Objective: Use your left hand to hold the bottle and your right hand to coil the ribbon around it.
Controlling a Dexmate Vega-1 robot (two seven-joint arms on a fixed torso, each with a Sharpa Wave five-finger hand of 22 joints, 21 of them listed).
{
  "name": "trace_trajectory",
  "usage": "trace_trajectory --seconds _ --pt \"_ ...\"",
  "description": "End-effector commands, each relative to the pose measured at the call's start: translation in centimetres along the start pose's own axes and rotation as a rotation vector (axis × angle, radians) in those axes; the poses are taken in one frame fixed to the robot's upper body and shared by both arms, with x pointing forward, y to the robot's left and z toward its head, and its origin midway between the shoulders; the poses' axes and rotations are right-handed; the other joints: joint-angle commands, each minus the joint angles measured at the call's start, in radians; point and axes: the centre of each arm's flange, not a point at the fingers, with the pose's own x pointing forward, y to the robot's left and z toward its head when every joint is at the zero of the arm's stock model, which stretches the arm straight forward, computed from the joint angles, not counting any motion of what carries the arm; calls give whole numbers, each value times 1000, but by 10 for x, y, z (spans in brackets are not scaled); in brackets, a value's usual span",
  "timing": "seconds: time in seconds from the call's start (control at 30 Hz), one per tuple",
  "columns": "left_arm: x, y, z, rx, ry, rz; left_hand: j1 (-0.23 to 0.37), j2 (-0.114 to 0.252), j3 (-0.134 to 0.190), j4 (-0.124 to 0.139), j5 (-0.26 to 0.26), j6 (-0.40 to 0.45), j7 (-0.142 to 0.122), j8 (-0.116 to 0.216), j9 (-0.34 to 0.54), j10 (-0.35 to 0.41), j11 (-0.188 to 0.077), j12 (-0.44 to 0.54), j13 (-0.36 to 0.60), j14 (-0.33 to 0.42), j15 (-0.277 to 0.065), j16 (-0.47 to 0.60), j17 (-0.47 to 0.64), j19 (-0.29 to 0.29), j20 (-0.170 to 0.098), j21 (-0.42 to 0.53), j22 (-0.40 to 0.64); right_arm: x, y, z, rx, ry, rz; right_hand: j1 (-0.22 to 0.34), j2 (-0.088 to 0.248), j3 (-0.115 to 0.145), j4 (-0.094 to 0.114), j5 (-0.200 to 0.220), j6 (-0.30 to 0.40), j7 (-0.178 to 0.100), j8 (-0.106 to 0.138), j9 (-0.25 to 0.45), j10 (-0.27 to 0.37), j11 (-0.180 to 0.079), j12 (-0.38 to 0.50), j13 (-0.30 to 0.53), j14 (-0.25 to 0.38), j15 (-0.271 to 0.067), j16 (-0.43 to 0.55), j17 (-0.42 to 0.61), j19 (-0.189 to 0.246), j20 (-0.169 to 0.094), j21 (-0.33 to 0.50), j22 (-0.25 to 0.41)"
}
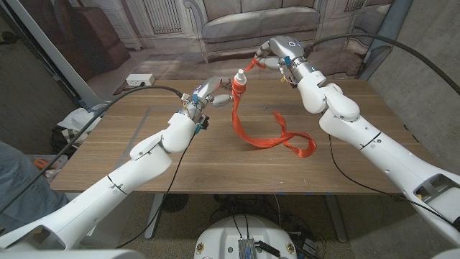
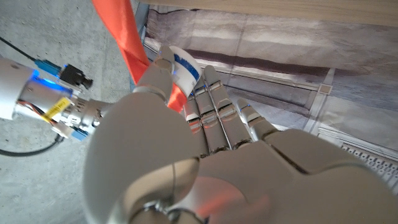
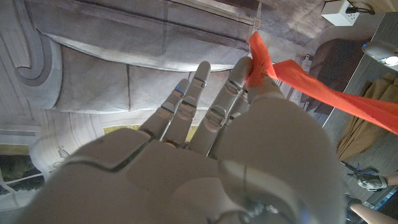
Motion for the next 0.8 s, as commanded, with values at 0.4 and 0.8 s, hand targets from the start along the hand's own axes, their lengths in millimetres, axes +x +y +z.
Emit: trace_trajectory --seconds 0.4,0.8 --pt "-7 25 -16 -100 54 142 3 18 164 169 4 135 -38 69 58 111 -115 158 450 4 -53 1 5 -1 -5 1 4 -48 19 -14 159 84 -26 2 11 3 4 6 3 0 5 6 7 -3 -1 5 -3 -113 8 2 -2 17 -8 2" --pt "-8 28 -20 -114 58 159 1 17 165 169 4 134 -38 70 55 112 -117 157 448 4 -53 0 4 -3 -4 1 4 -68 26 -13 204 108 -23 0 12 5 4 3 -2 0 3 6 8 -4 -1 7 -6 -112 7 1 -4 19 -10 3"
